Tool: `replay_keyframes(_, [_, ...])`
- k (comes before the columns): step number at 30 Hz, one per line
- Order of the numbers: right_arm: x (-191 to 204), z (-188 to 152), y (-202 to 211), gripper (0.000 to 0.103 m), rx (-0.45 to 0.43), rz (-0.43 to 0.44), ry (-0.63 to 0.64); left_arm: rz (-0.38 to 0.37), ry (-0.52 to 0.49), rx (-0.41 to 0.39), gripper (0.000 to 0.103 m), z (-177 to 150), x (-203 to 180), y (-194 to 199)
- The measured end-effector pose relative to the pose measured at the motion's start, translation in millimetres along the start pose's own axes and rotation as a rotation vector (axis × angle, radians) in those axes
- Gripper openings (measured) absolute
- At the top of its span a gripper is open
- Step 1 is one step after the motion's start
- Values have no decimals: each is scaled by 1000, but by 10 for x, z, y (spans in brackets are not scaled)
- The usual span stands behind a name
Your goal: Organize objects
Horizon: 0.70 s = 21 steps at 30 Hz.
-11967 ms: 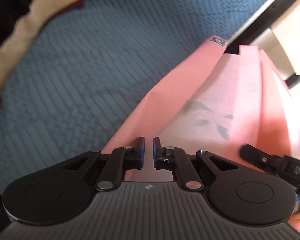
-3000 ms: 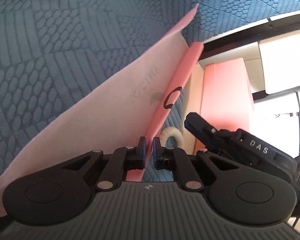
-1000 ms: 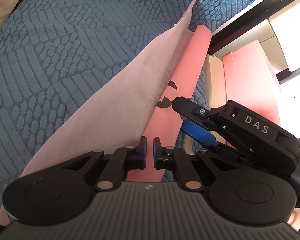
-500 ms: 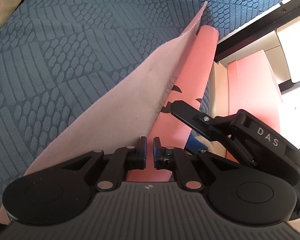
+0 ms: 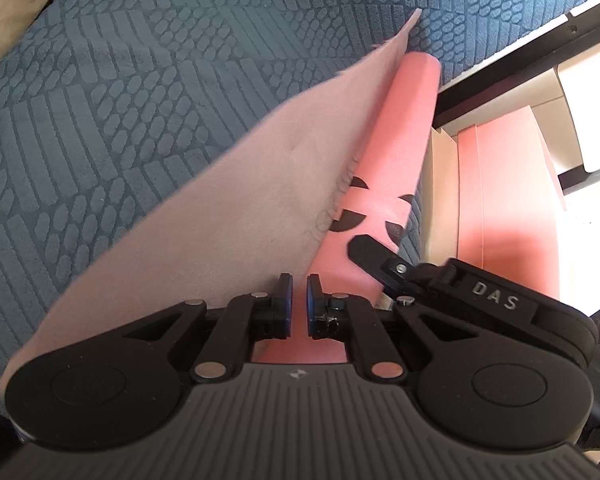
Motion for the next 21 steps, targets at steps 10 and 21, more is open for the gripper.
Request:
replay_keyframes(10, [-67,103,101,6,-21,-3,-12,-90,-86,21,9,-13,-195,63])
replay_keyframes(21, [-139,109,90,6,42,-9,-61,-203,-244,39,37,-164,-559,88])
Point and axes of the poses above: each gripper's, at about its wrist camera, not at the fingertips, and y roughly against the way its jaws point, x to its left, z to its top, the point moved 9 cm from there along -y, roughly the way its jaws point, and after that the axes turned 12 degrees about -x, right-handed, at the moved point
